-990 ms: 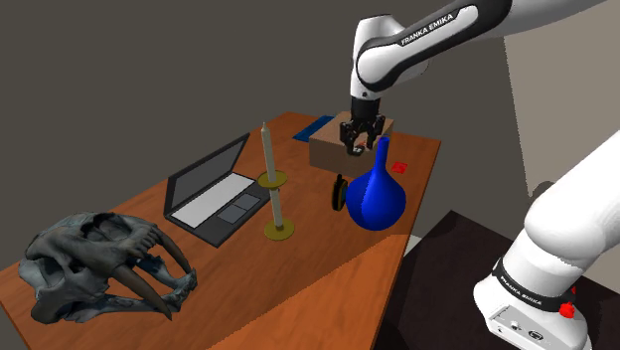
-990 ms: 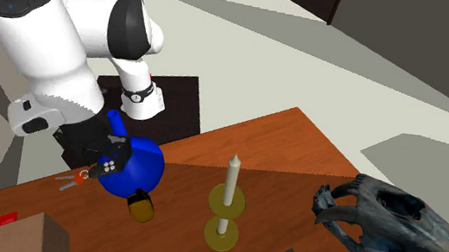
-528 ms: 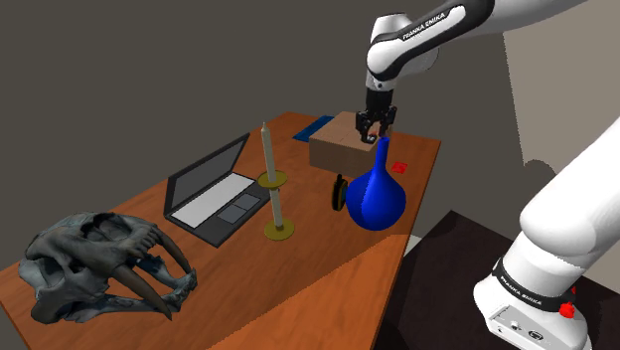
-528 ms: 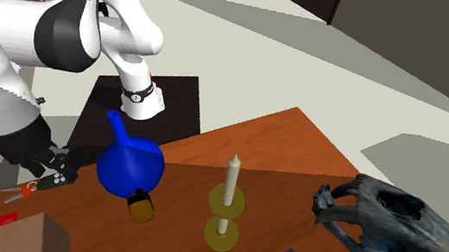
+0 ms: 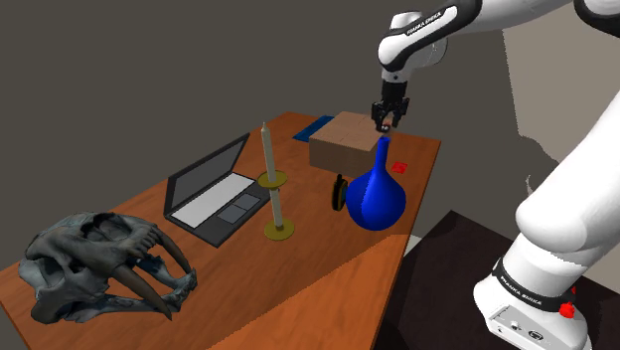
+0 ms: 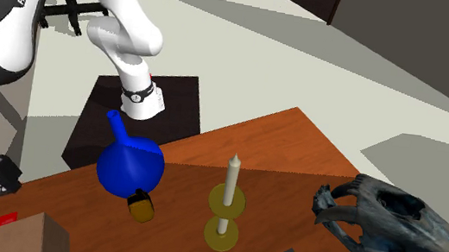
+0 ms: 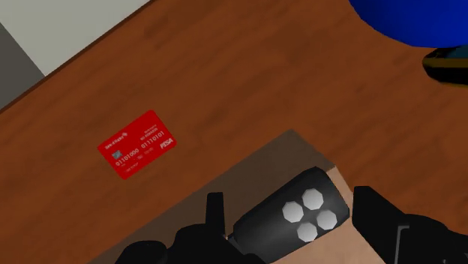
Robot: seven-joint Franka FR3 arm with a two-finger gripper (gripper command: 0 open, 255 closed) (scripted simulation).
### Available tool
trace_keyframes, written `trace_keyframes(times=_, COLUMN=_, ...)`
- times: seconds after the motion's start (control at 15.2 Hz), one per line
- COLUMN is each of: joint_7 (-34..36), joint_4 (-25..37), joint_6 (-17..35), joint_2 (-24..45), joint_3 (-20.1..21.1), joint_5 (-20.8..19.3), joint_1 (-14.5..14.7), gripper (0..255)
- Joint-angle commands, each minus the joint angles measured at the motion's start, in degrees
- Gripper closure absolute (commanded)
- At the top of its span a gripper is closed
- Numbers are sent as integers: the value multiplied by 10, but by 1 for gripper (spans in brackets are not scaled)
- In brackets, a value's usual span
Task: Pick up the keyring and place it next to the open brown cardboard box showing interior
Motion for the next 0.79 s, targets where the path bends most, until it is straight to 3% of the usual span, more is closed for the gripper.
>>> trace_keyframes(times=0.0, joint_7=-25, joint_4=31, joint_6=-5, joint_2=26, joint_3=-13, joint_5=0, joint_1=-12, gripper=255)
trace_keyframes(times=0.73, joint_7=-147, joint_4=240, joint_6=-60, joint_2=182, joint_3=-61, joint_5=20, joint_1=-80, gripper=255)
